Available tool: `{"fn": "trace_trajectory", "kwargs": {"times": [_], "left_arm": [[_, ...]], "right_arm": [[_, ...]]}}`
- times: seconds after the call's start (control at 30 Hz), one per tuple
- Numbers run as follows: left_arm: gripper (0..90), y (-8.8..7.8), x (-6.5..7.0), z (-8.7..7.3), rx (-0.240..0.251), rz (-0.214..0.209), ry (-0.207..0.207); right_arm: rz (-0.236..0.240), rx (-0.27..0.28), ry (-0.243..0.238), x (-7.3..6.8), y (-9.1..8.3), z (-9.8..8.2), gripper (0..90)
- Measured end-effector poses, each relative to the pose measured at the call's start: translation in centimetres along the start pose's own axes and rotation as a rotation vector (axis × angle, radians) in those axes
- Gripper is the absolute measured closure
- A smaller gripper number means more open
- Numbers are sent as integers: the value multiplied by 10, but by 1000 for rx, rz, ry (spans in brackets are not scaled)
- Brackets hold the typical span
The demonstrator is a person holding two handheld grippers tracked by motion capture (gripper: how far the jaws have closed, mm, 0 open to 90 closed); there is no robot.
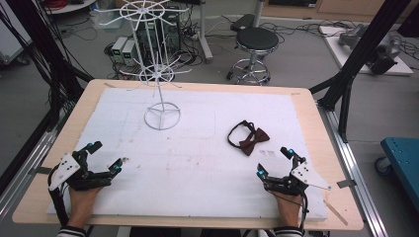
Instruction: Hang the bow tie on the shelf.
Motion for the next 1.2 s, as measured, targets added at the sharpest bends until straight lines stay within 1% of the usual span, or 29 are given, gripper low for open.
{"fn": "trace_trajectory", "kwargs": {"times": [0.17,0.27,0.33,0.4,0.47,0.5,0.53,0.57,0.6,0.63,0.67,0.73,0.8,0.97,1.0,1.03,1.13,1.2], "left_arm": [[33,0,0,0,0,0,0],[32,0,0,0,1,1,0],[33,0,0,0,0,2,2],[32,0,0,0,2,4,-5],[33,0,0,0,0,3,-2],[33,0,0,0,0,3,-2],[33,0,0,0,0,3,-2],[33,0,0,0,0,3,-2],[33,0,0,0,0,4,-2],[33,0,0,0,0,4,-2],[32,0,0,0,0,3,0],[33,0,0,0,1,4,-3],[33,0,0,0,2,5,-3],[32,0,0,0,1,4,0],[33,0,0,0,1,4,1],[33,0,0,0,3,4,-1],[33,0,0,0,4,4,0],[33,0,0,0,4,4,-1]], "right_arm": [[1,2,-1,0,0,0,6],[-2,5,16,1,-1,0,5],[-6,9,4,1,-1,0,5],[-5,9,3,1,-1,1,5],[-3,14,10,2,-1,1,5],[-3,12,24,2,-1,1,5],[-5,18,23,4,-1,1,5],[-1,14,39,4,-1,1,6],[-2,17,37,5,-1,1,5],[-3,13,35,5,-1,1,5],[-1,6,46,4,-1,1,5],[5,1,36,4,0,1,5],[11,-6,42,4,2,1,5],[11,-11,53,7,3,3,5],[11,-9,45,8,3,3,6],[14,-17,52,8,3,3,5],[30,-45,50,10,5,6,6],[37,-56,39,12,7,10,5]]}}
Point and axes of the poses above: each handheld gripper's, and its own axes: y roughly forward along the jaws, z roughly out of its top, x roughly to its right, the point moved 7 cm from there along y, roughly forward along the jaws, and after that the axes turned 1 degree about -y, right-handed, at the moved point
